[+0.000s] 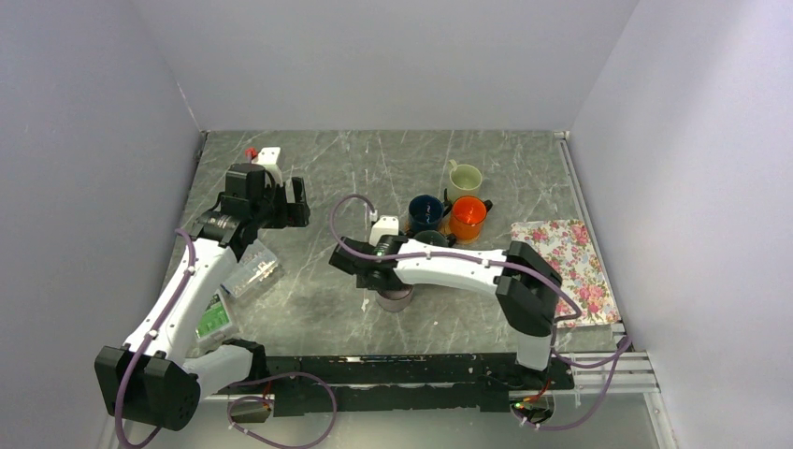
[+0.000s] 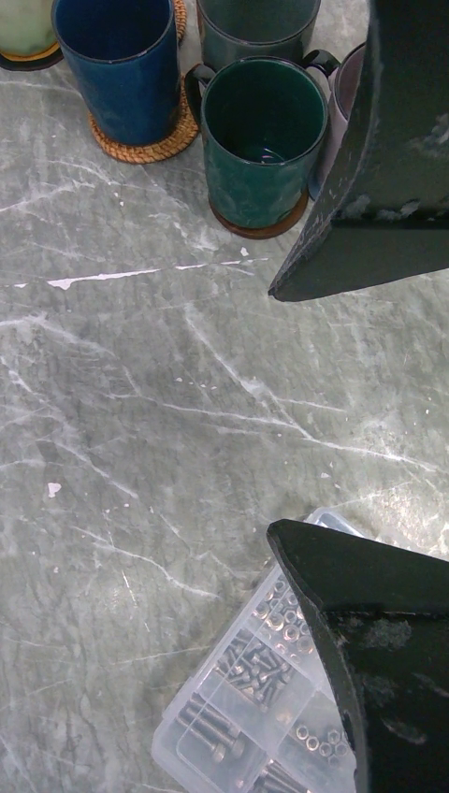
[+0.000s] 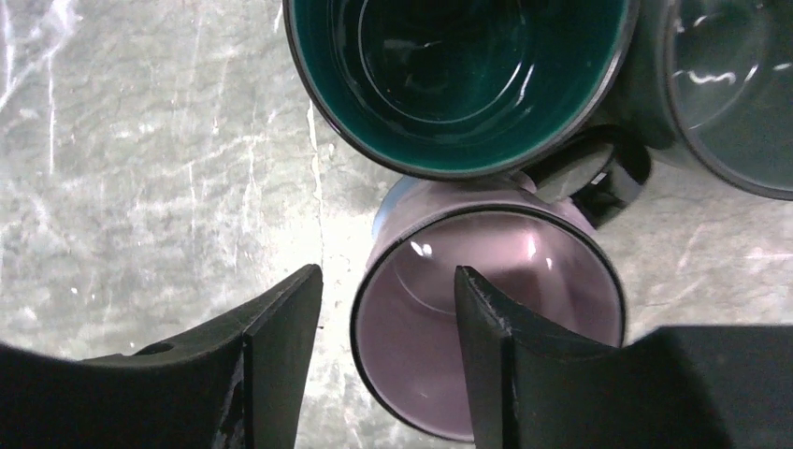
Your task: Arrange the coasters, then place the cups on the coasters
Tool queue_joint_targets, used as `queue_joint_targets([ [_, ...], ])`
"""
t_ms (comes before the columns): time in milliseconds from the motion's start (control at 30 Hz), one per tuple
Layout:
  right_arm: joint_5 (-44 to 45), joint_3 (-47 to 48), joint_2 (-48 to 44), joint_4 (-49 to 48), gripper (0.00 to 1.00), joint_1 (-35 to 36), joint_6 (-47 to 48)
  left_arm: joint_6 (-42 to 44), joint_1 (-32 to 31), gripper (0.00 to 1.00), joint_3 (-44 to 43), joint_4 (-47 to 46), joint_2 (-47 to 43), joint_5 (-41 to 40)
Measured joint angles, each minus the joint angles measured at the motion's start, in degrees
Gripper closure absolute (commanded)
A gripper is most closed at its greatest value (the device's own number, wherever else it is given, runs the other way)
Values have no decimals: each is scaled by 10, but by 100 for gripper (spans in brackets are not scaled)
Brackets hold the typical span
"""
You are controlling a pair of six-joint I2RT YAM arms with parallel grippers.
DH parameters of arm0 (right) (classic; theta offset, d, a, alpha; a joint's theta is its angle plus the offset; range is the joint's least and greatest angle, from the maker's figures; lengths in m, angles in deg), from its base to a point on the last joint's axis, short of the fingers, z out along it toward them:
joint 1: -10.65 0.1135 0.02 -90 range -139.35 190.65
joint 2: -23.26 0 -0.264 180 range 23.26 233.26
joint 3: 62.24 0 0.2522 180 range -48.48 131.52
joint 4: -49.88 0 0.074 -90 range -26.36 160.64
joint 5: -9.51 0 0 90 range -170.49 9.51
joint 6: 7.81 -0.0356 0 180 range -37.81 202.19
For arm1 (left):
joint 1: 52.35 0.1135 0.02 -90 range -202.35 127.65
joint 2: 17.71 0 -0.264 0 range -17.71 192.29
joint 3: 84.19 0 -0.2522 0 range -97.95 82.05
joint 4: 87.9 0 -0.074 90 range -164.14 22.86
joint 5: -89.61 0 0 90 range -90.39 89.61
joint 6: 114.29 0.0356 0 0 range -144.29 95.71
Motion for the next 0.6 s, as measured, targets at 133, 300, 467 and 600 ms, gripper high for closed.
queue_joint_targets([
  [133, -1, -25, -50, -11, 22, 0, 34, 0, 0, 7, 5, -1, -1, 0],
  [300, -8, -70, -152, -52, 0, -3, 124, 0, 0, 7, 5, -7, -1, 0],
  [467, -27, -72, -212, -87, 0, -39, 228, 0, 0, 7, 6, -11, -2, 0],
  [600, -70, -107, -253, -146, 0, -120, 303, 1, 0, 6, 14, -15, -8, -7],
])
